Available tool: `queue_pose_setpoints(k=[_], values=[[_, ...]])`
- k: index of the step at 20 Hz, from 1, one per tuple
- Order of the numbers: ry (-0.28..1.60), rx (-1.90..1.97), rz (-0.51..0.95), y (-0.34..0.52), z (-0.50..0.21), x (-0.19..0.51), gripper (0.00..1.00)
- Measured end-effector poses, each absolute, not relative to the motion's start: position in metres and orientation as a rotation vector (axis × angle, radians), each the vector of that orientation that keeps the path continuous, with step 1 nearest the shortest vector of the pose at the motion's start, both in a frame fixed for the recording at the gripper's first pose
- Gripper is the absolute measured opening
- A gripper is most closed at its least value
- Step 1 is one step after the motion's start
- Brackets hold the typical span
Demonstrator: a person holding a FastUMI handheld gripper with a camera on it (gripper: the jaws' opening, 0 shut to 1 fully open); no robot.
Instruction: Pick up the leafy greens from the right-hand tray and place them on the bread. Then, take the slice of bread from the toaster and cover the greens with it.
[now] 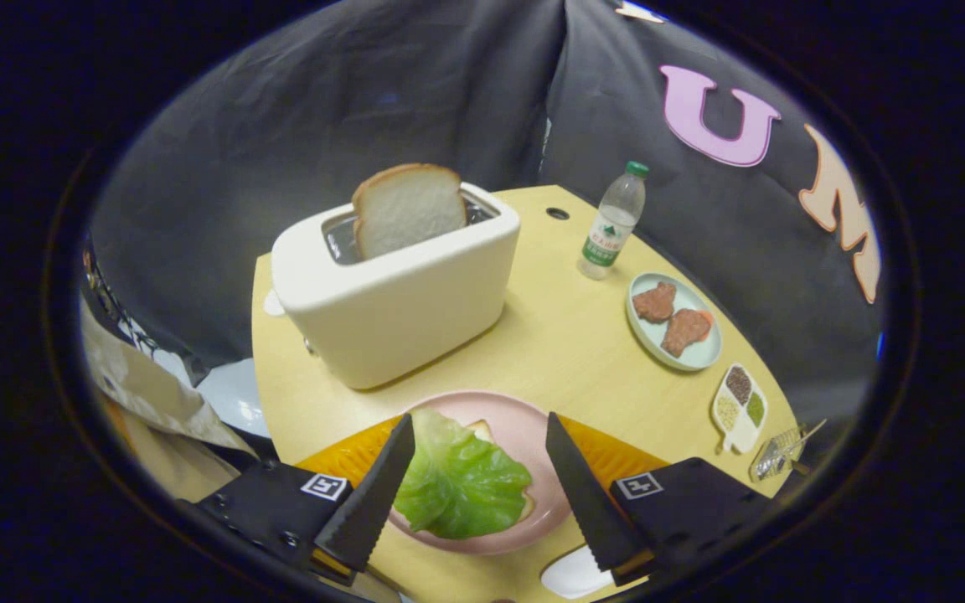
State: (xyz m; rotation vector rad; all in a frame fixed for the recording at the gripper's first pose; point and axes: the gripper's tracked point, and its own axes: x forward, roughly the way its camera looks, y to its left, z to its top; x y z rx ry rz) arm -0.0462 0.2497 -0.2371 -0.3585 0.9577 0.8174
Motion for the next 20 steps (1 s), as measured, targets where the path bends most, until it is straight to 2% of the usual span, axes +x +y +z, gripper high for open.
queue_pose_setpoints(k=[11,20], values=[[0.986,-0.124,0.785,0.341,-0.168,-0.001,1.0],[1.07,-0.021,0.74,0.394,-0.175,0.015,0.97]])
